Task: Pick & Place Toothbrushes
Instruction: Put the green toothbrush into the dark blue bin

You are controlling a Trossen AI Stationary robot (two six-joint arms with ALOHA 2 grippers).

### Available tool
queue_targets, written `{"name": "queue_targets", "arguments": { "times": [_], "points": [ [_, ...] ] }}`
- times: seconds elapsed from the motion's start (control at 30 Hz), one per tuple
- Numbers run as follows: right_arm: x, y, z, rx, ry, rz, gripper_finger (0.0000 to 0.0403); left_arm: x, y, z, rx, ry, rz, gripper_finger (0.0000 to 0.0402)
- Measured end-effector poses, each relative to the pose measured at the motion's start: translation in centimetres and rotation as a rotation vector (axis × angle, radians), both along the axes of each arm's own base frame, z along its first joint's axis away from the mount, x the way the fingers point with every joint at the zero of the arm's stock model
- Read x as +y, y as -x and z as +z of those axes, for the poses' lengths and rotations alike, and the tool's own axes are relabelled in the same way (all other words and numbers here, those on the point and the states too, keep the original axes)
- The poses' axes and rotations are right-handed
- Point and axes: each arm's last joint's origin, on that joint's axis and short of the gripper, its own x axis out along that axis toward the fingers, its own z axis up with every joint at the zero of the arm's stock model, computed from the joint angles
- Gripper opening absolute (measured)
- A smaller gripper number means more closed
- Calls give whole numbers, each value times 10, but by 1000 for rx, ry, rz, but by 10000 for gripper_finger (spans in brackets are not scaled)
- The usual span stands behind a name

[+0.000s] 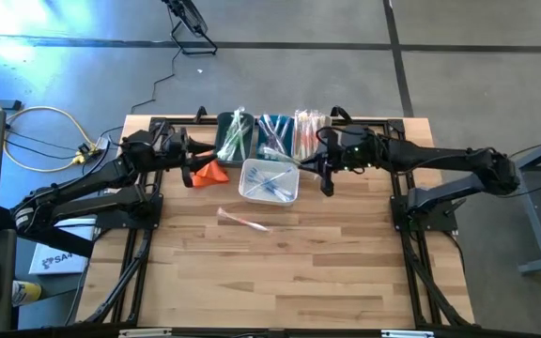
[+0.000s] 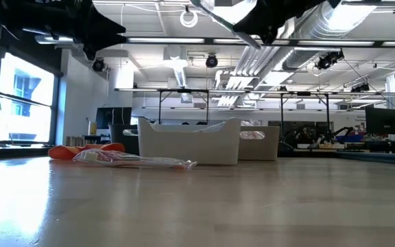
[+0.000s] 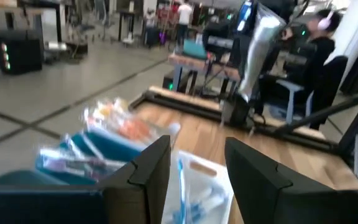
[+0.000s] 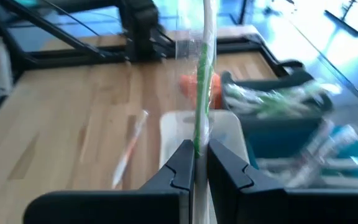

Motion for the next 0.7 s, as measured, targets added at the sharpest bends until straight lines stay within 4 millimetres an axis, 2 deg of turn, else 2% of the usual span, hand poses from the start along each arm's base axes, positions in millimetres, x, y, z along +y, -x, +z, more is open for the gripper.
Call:
{"name": "queue_targets", "arguments": {
  "times": [0.23, 0.5, 0.7],
  "points": [
    [-5, -23, -9, -60, 43, 75, 19, 3, -9, 4, -47, -40, -80, 151],
    [-9, -47, -26, -89, 44, 98, 19, 12, -33, 0, -80, -122, -216, 151],
    [-6, -57, -28, -156, 45, 136, 19, 21, -51, -5, -124, -153, -263, 151]
  ]
}}
